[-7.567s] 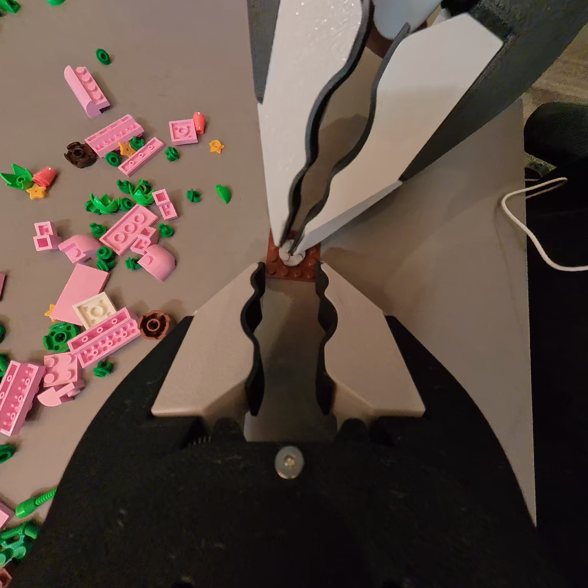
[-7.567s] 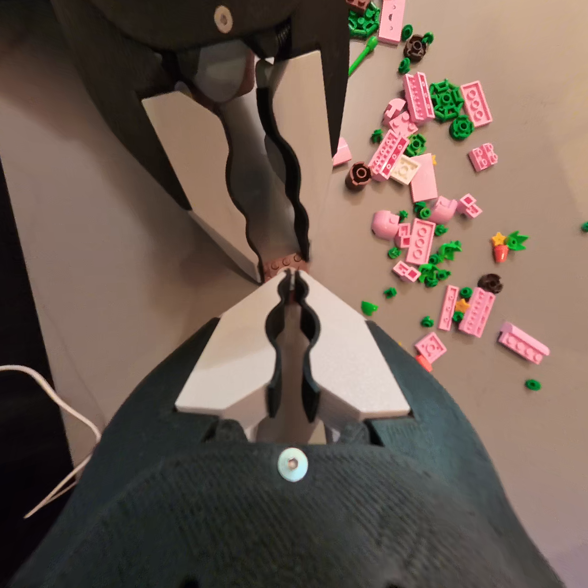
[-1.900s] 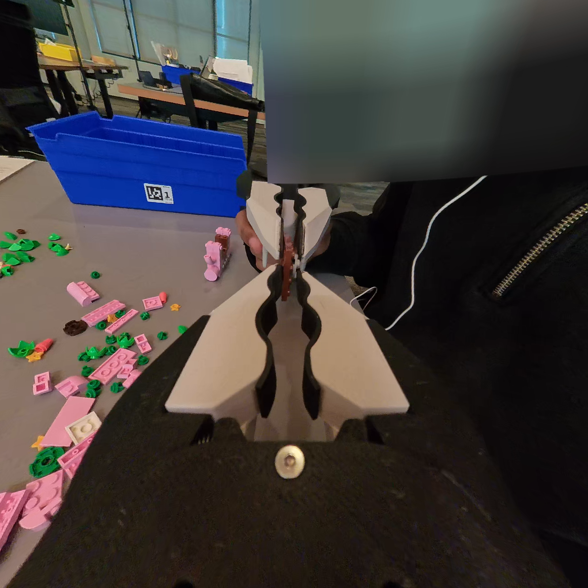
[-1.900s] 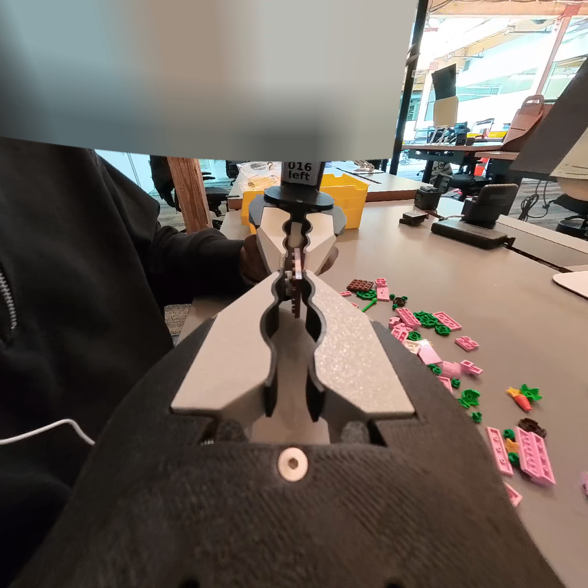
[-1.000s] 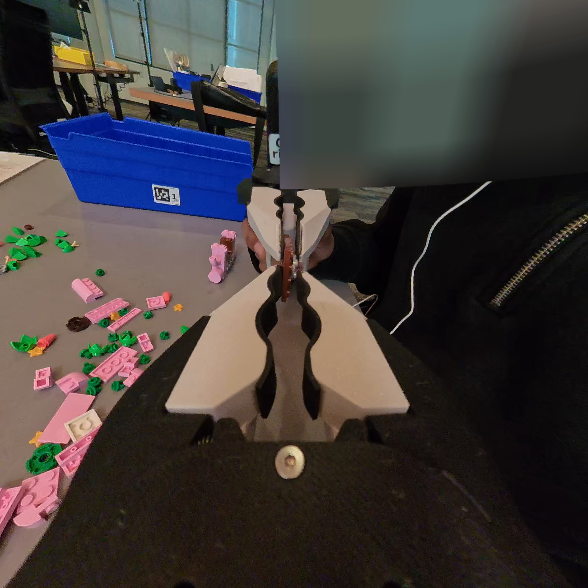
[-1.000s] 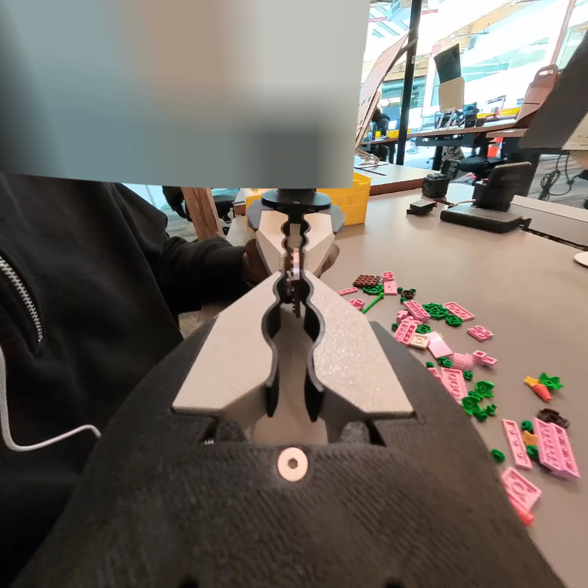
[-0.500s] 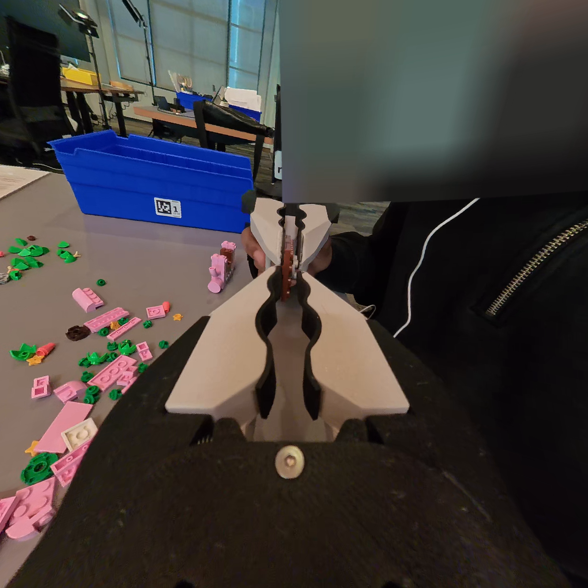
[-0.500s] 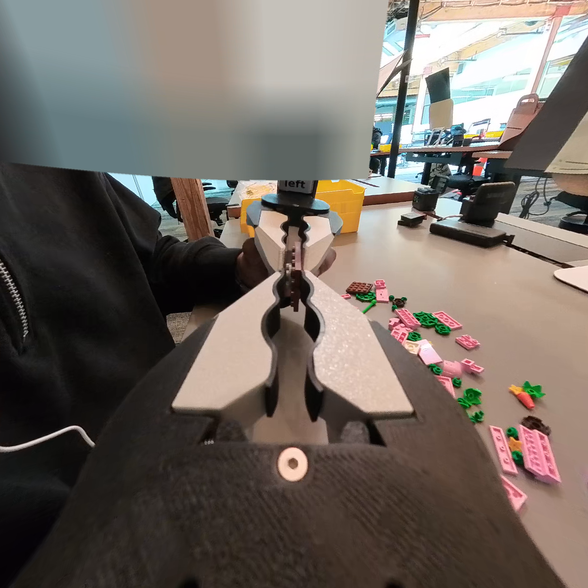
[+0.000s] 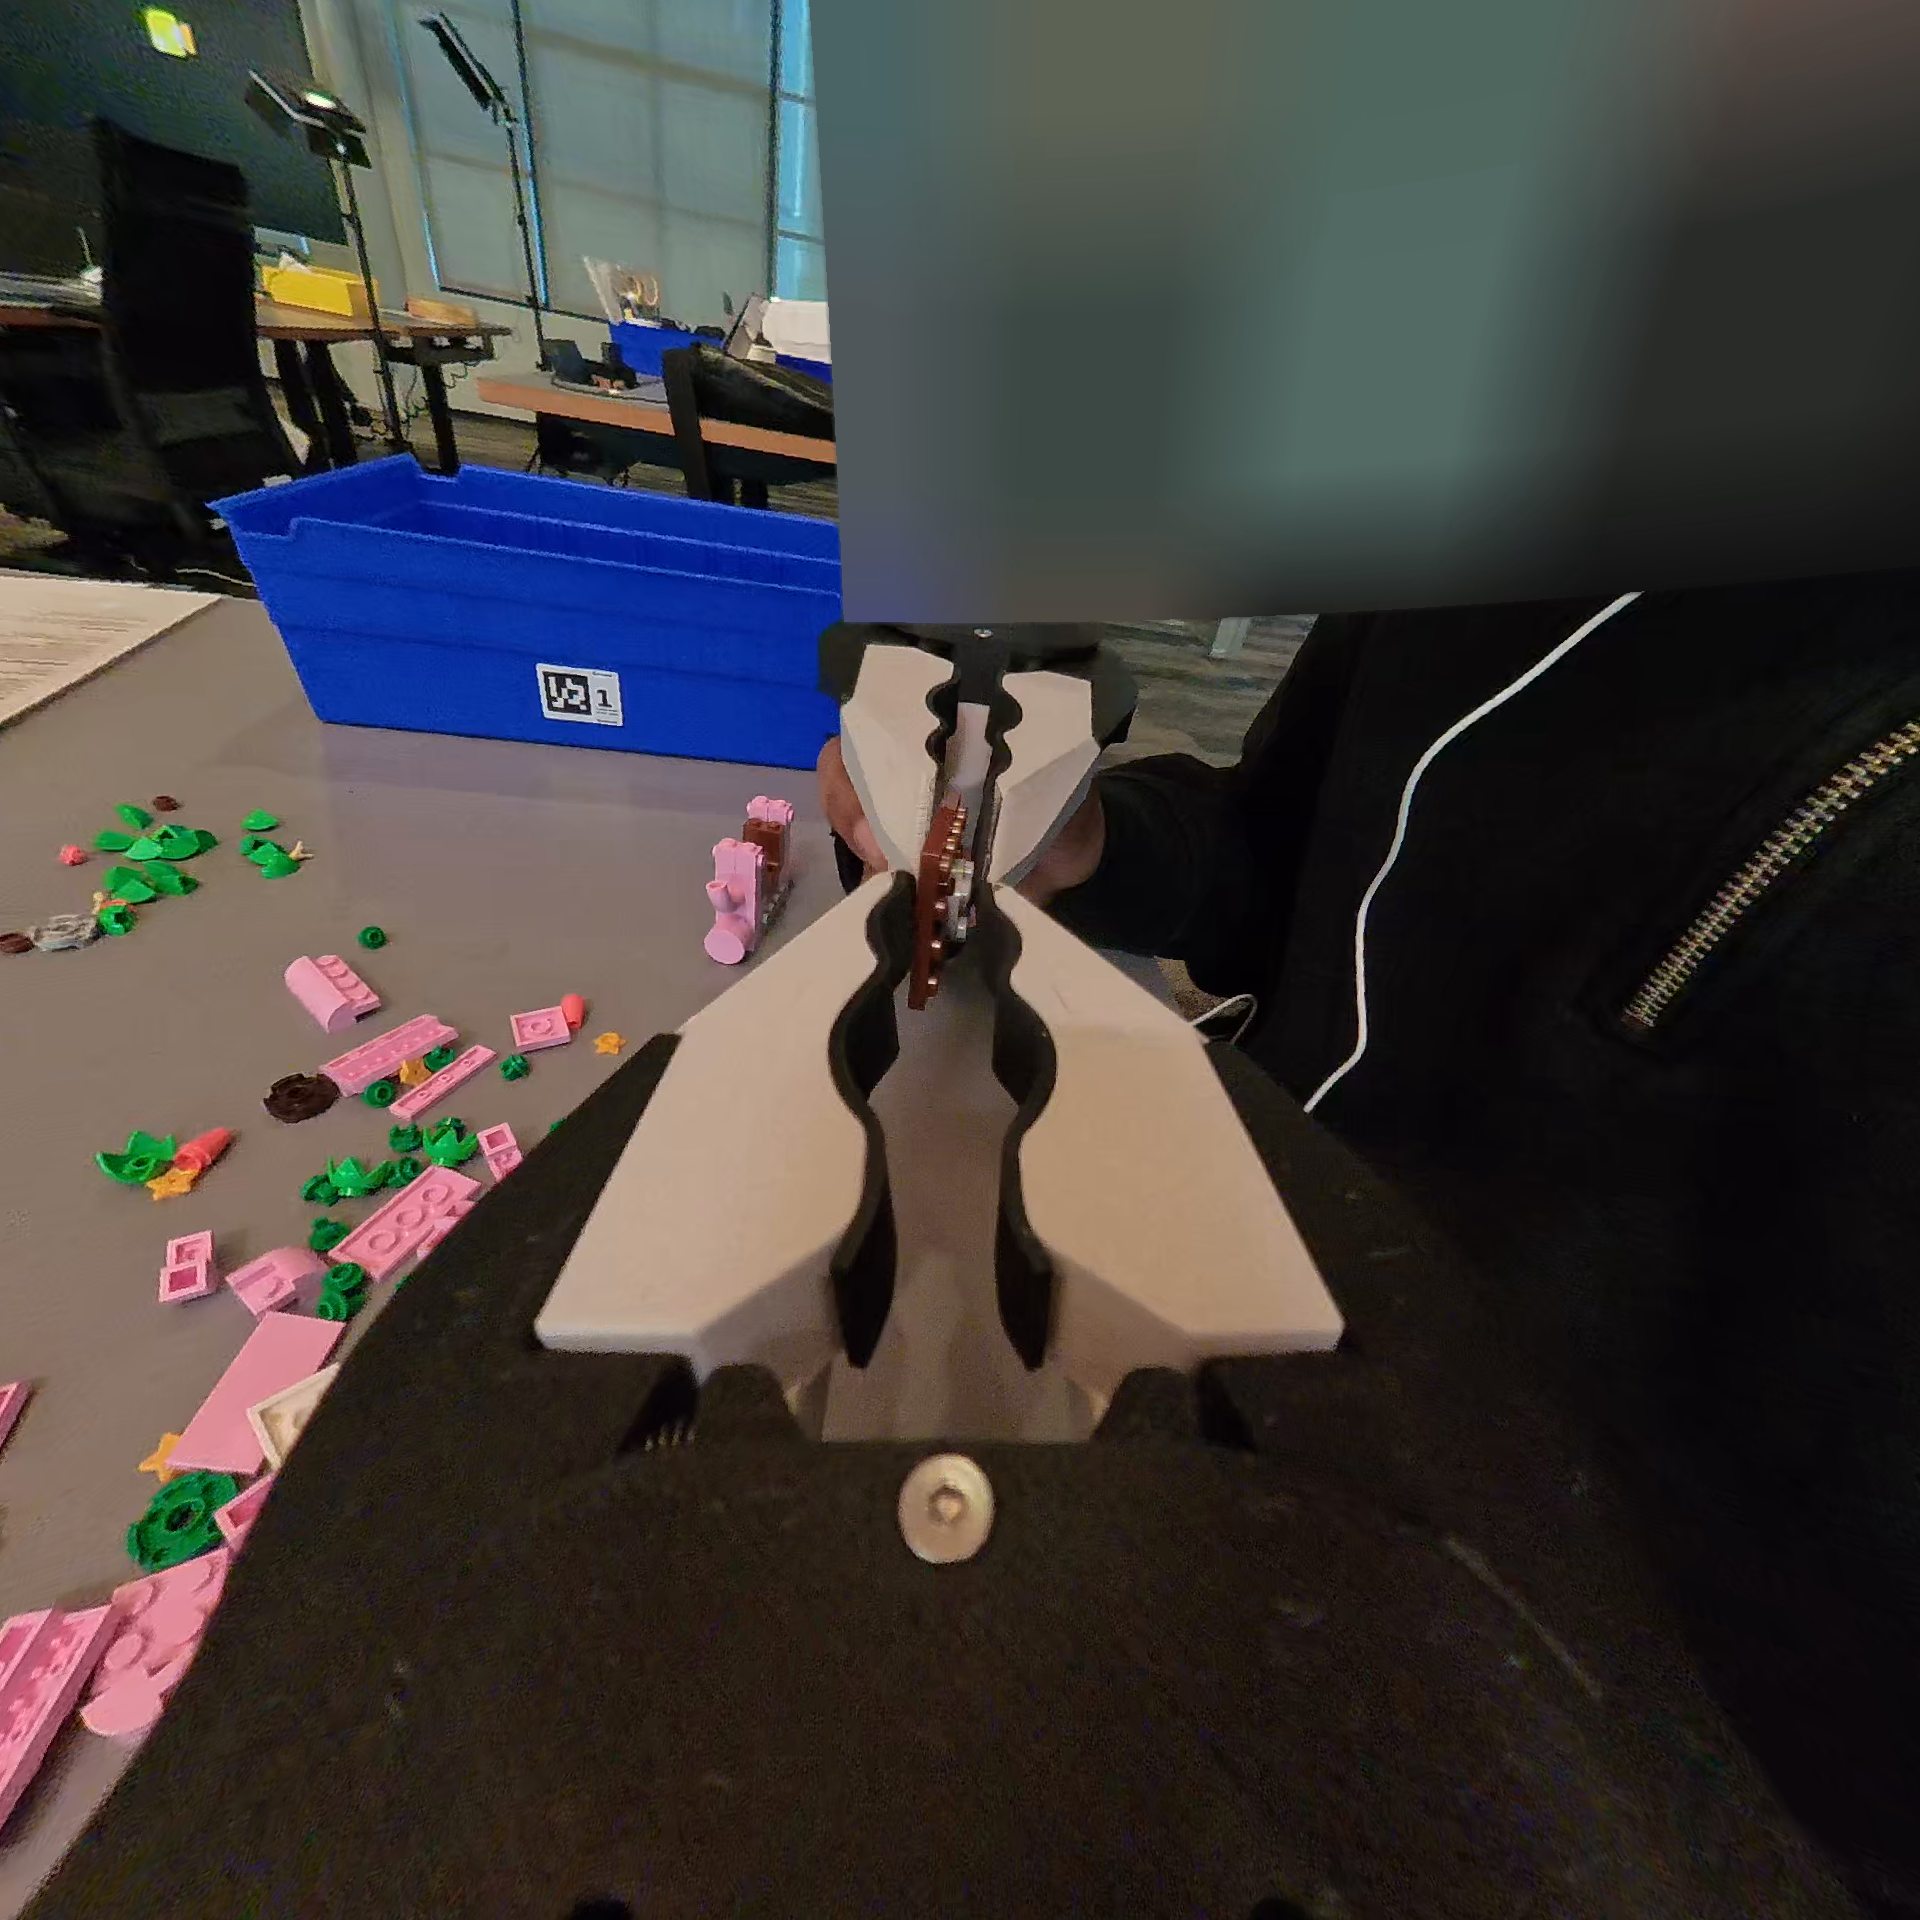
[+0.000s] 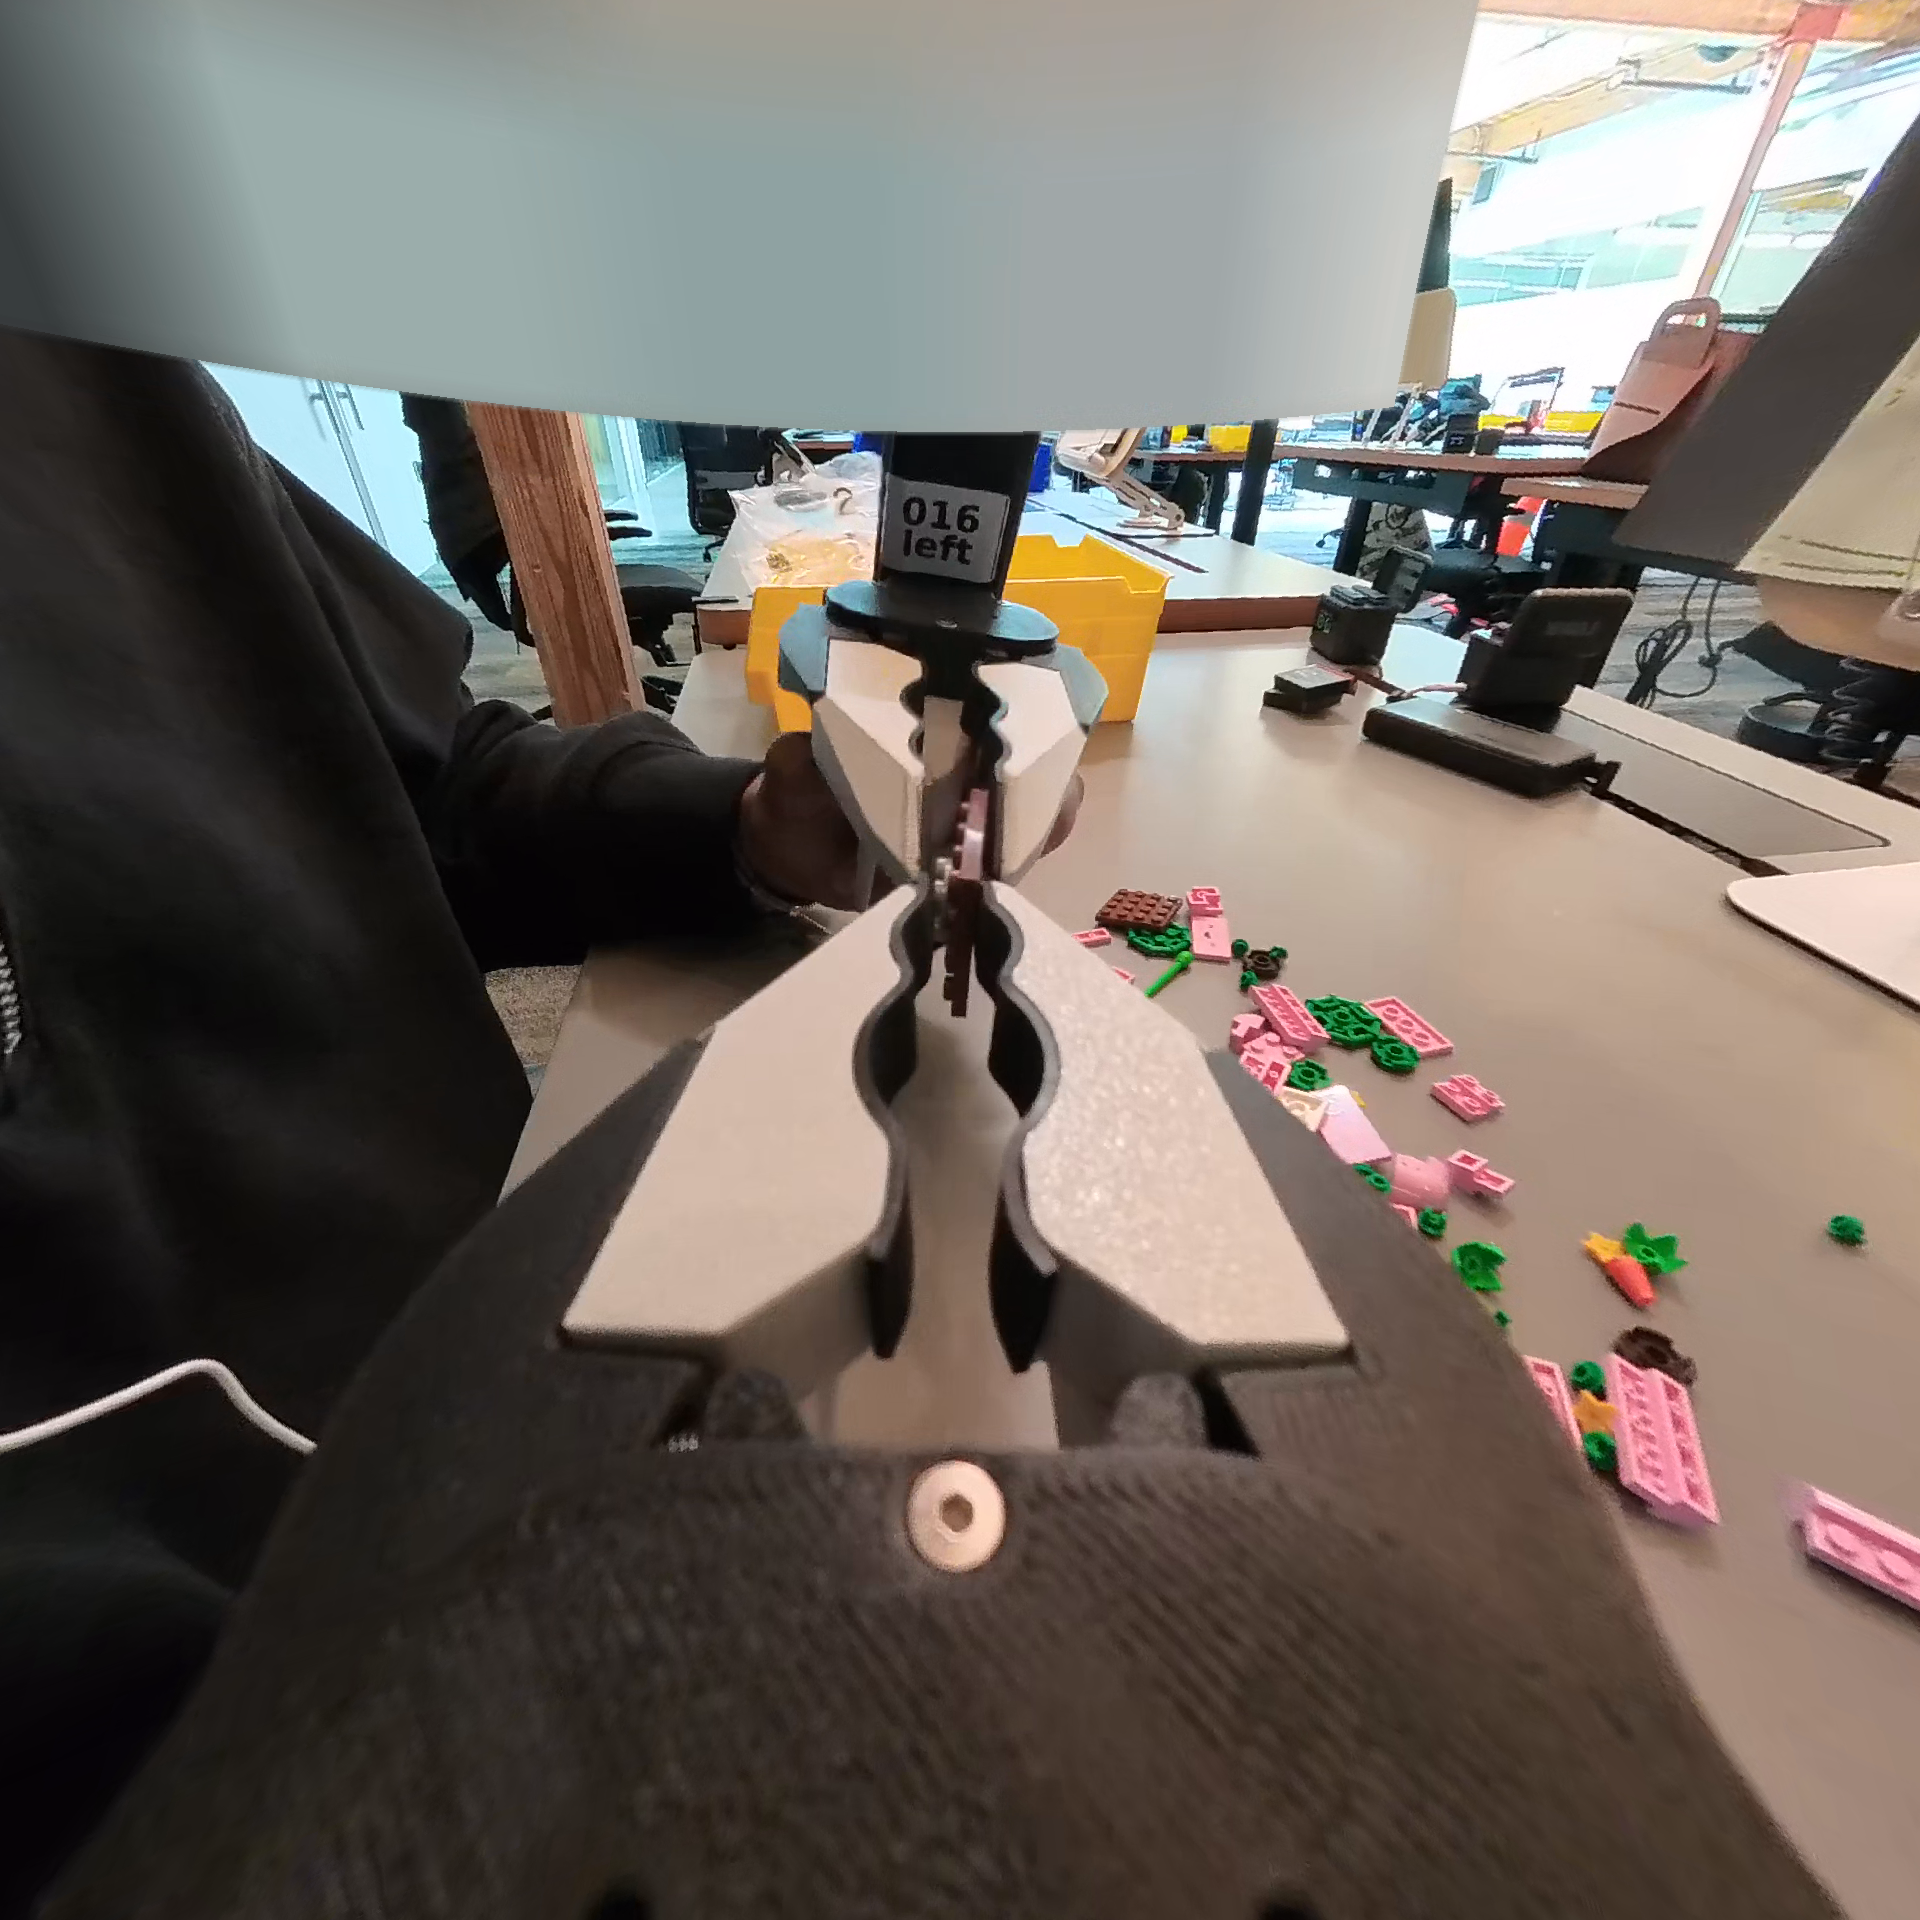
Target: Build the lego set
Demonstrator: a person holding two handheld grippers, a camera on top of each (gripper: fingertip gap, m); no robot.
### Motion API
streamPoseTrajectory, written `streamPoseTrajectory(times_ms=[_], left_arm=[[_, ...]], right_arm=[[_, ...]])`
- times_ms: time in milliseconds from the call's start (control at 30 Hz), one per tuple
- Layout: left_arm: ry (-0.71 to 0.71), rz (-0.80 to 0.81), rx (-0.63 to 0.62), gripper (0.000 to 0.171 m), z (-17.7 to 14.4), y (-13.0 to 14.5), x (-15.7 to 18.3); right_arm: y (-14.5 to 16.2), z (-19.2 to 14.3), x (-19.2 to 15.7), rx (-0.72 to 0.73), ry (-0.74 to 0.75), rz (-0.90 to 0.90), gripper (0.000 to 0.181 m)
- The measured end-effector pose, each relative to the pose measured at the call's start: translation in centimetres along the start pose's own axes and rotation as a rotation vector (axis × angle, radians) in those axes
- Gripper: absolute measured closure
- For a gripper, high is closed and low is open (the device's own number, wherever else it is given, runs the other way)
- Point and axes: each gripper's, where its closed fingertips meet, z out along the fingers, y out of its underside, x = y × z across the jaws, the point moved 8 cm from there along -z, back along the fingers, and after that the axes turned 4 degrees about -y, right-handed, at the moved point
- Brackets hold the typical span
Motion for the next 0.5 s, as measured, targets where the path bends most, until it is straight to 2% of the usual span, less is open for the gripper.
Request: streamPoseTrajectory(times_ms=[500], left_arm=[[-0.006,-0.012,-0.029,0.166,0.0,-0.41,0.54]], right_arm=[[-0.12,-0.04,-0.08,0.023,-0.038,0.019,0.175]])
